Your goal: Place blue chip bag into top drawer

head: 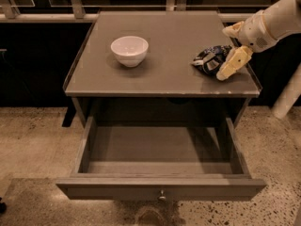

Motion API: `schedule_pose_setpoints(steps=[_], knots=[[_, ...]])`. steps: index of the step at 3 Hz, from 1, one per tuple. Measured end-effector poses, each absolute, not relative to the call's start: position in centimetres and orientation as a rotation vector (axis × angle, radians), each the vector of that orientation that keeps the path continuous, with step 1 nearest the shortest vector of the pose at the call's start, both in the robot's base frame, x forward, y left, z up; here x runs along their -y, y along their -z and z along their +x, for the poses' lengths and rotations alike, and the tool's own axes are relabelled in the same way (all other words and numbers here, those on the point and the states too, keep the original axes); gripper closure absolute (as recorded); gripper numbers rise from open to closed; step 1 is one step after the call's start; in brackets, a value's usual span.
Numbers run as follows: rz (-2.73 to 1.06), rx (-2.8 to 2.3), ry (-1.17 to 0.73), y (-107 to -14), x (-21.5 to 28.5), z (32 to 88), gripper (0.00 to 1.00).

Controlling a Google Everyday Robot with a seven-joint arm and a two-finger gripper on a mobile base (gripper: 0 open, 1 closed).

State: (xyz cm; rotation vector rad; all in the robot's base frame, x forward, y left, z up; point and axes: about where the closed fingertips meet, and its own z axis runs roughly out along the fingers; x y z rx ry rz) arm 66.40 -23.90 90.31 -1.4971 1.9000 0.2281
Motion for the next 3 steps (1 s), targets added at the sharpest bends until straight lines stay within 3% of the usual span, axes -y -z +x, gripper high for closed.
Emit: schedule_pose_setpoints(steps=[1, 3], knots=[[-1.500, -1.890, -0.307, -87.50, 21.94, 69.59, 0.00], [-1.497, -1.888, -0.312, -87.09, 21.89, 70.05, 0.42]])
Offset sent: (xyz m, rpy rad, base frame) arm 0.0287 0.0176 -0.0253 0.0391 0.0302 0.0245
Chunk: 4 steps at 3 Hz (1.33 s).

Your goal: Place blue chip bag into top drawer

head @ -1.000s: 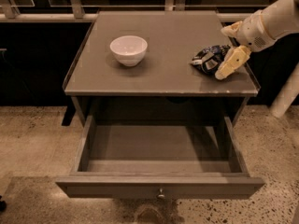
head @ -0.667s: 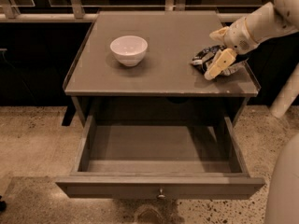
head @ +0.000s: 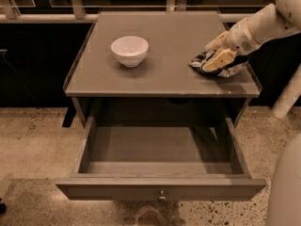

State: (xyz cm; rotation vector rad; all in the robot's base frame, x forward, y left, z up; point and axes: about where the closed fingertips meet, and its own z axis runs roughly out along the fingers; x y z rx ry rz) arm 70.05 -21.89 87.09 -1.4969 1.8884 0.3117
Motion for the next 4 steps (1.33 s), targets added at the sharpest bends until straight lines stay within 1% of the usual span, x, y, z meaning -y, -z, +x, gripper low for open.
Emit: schedule_pose_setpoints(steps=[2, 3, 4], knots=[[-1.500, -1.887, -0.312, -87.0, 21.7, 70.1, 0.88], [-1.568, -1.887, -0.259, -87.3, 20.3, 70.1, 1.00], [-1.586, -1.898, -0.264, -87.8, 19.3, 68.1, 1.00]])
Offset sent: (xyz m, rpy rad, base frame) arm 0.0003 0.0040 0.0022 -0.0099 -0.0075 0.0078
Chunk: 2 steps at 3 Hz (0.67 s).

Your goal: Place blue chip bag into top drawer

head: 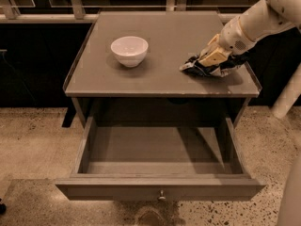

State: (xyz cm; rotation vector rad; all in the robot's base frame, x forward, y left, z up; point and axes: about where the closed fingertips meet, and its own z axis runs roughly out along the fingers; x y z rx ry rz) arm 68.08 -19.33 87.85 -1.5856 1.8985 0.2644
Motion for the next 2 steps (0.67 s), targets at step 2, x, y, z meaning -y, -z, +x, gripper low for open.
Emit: schedule_pose_setpoints(steps=[2], knots=[[-1.482, -1.855, -0.477, -88.4, 16.8, 58.9, 1.00]])
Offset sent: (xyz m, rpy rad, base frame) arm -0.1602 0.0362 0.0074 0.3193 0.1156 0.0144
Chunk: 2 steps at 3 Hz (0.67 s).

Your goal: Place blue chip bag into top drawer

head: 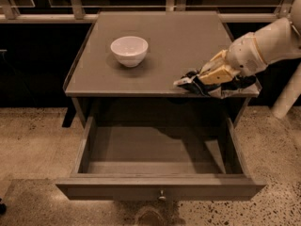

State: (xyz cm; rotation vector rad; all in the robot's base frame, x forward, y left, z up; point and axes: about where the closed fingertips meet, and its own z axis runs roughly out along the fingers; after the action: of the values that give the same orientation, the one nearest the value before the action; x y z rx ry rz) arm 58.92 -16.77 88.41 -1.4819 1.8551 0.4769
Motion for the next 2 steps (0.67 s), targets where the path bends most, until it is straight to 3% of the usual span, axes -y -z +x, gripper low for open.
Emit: schedule_pose_setpoints(steps=[2], knots=[[-1.371, -1.824, -0.720, -86.5, 15.6, 51.2, 1.00]])
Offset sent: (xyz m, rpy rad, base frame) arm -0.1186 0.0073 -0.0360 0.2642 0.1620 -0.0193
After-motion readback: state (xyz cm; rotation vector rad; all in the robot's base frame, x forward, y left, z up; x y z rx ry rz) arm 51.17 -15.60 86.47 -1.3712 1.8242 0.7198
